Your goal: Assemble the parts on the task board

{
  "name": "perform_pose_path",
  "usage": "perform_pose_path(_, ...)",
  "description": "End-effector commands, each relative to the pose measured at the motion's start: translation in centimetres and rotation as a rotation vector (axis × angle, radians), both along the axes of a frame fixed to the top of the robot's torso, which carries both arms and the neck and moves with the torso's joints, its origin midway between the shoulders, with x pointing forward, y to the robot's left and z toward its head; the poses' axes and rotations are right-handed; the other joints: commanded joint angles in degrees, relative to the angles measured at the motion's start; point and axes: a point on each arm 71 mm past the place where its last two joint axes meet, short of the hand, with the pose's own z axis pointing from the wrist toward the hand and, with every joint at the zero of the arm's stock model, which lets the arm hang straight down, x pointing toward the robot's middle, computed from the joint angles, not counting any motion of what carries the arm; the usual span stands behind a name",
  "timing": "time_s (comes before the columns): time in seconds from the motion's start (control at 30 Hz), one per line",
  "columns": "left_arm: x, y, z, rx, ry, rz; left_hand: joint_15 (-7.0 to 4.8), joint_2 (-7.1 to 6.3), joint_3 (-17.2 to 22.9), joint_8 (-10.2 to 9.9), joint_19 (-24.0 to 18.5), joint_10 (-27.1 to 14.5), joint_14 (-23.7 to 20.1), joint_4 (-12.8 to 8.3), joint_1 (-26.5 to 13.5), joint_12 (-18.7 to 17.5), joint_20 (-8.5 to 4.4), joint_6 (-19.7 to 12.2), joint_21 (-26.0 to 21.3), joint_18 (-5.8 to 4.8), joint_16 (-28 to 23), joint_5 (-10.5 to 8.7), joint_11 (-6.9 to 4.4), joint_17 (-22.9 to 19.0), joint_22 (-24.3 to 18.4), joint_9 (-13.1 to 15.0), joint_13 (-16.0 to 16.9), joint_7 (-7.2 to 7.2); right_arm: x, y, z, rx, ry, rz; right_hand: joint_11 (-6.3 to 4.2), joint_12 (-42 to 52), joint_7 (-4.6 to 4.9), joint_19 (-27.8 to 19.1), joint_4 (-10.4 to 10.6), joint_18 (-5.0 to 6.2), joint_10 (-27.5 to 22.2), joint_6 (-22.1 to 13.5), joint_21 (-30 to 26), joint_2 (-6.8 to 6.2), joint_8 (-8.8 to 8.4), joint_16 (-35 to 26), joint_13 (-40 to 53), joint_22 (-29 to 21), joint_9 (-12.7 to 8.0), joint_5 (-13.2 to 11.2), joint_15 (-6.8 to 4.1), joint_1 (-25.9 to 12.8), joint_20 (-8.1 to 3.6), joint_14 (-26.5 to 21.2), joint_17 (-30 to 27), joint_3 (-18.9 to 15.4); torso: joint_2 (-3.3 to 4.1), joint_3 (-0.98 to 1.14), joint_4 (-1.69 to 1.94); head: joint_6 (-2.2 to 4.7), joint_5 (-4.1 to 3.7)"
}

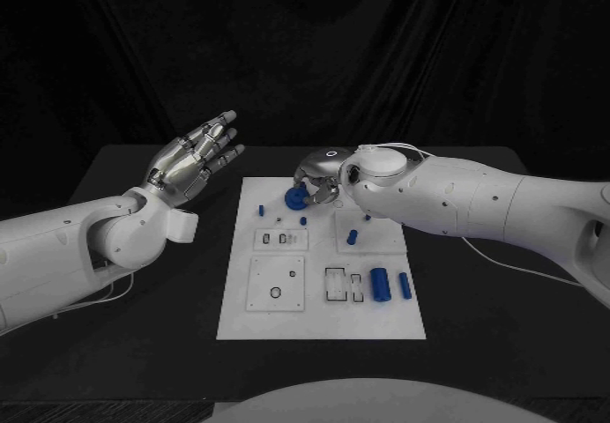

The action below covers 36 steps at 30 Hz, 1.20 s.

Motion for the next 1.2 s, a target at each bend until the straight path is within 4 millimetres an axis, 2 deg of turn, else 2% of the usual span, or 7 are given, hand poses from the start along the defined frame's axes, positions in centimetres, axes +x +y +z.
perform_pose_path(0.03,-0.09,-0.22,0.03,-0.012,-0.003,-0.016,0.46,-0.16,0.36,0.31,-0.01,-0.01,-0.06,0.07,0.56,-0.08,0.58,0.29,-0.12,0.35,0.15,0.26,0.37,0.06,0.03,0.09,0.06,0.23,0.03,-0.25,-0.37,-0.025,0.018,-0.026,0.27,0.14,-0.06,5.87,-0.10,-0.91,5.89,-0.51,0.20,-0.06,-0.25,0.15,15.09,15.07,-0.12,-0.07,0.24,-0.55,0.44,6.01,15.08,0.46,0.00,-0.05,0.04,-0.01,-0.04)
perform_pose_path(0.37,-0.08,-0.16,-0.03,-0.010,0.001,-0.016,0.50,-0.16,0.40,0.32,-0.01,-0.01,-0.04,0.07,0.58,-0.08,0.59,0.31,-0.12,0.35,0.18,0.27,0.39,0.07,0.03,0.09,0.06,0.26,-0.01,-0.35,-0.41,-0.024,0.019,-0.026,-0.29,0.14,-0.81,5.87,-0.72,-0.91,5.89,-2.74,0.20,0.16,-2.20,0.15,15.09,15.07,-1.10,-0.56,-0.17,-0.55,0.17,6.01,15.08,1.16,0.00,-0.03,0.01,-0.17,0.10)
perform_pose_path(0.6,-0.06,-0.16,-0.06,-0.009,0.003,-0.016,0.53,-0.17,0.44,0.32,0.00,-0.02,-0.03,0.07,0.59,-0.09,0.61,0.27,-0.12,0.34,0.20,0.29,0.42,0.08,0.04,0.09,0.05,0.28,-0.14,-0.31,-0.39,-0.020,0.019,-0.016,-1.95,0.14,-2.91,5.87,-2.26,-0.91,5.89,-6.68,0.20,0.41,-3.24,0.15,15.09,15.07,-2.78,-3.48,-1.49,0.07,-0.96,6.01,15.08,1.57,-0.01,-0.04,0.02,-0.11,0.06)
perform_pose_path(0.77,-0.07,-0.15,-0.08,-0.008,0.003,-0.016,0.53,-0.17,0.44,0.32,0.00,-0.02,-0.03,0.07,0.59,-0.09,0.61,0.27,-0.12,0.34,0.20,0.29,0.42,0.08,0.04,0.09,0.05,0.28,-0.18,-0.42,-0.45,-0.023,0.025,-0.013,-2.54,0.14,-3.50,5.87,-3.34,-0.91,5.89,-6.90,0.20,1.20,-3.14,0.15,15.09,15.07,-3.57,-1.85,-2.07,0.70,-1.61,6.01,15.08,2.57,-0.01,-0.03,0.02,-0.12,0.11)
perform_pose_path(0.9,-0.06,-0.13,-0.10,-0.008,0.004,-0.016,0.56,-0.17,0.50,0.34,0.00,-0.01,-0.02,0.06,0.62,-0.08,0.63,0.31,-0.12,0.33,0.22,0.33,0.45,0.09,0.04,0.09,0.06,0.30,-0.17,-0.54,-0.51,-0.027,0.030,-0.014,-3.84,0.14,-5.32,5.87,-4.08,-0.91,5.89,-12.91,0.20,1.55,-3.76,0.15,15.09,15.07,-6.71,-0.98,-3.05,0.38,-2.45,6.01,15.08,3.27,0.00,-0.02,0.03,-0.09,0.01)
perform_pose_path(1.07,-0.05,-0.14,-0.12,-0.007,0.005,-0.016,0.56,-0.17,0.50,0.34,0.00,-0.01,-0.02,0.06,0.62,-0.08,0.63,0.31,-0.12,0.33,0.22,0.33,0.45,0.09,0.04,0.09,0.06,0.30,-0.15,-0.63,-0.65,-0.038,0.041,-0.019,-4.40,0.14,-5.82,5.76,-4.44,-0.86,5.89,-10.23,0.05,1.84,-3.17,0.15,15.09,14.99,-6.38,-0.58,-3.57,0.12,-2.99,6.01,15.08,3.77,0.00,-0.04,0.01,-0.14,-0.06)
perform_pose_path(1.2,-0.05,-0.17,-0.13,-0.007,0.005,-0.017,0.58,-0.16,0.58,0.36,0.01,-0.01,-0.02,0.04,0.66,-0.09,0.64,0.32,-0.11,0.33,0.23,0.43,0.47,0.09,0.04,0.09,0.06,0.33,-0.13,-0.75,-0.78,-0.045,0.048,-0.025,-4.10,0.14,-4.97,5.74,-4.44,-0.85,5.89,-6.76,0.03,2.14,-2.62,0.15,15.09,14.98,-5.96,0.06,-3.58,-0.70,-3.19,6.01,15.08,4.25,0.00,-0.03,-0.02,-0.15,0.00)
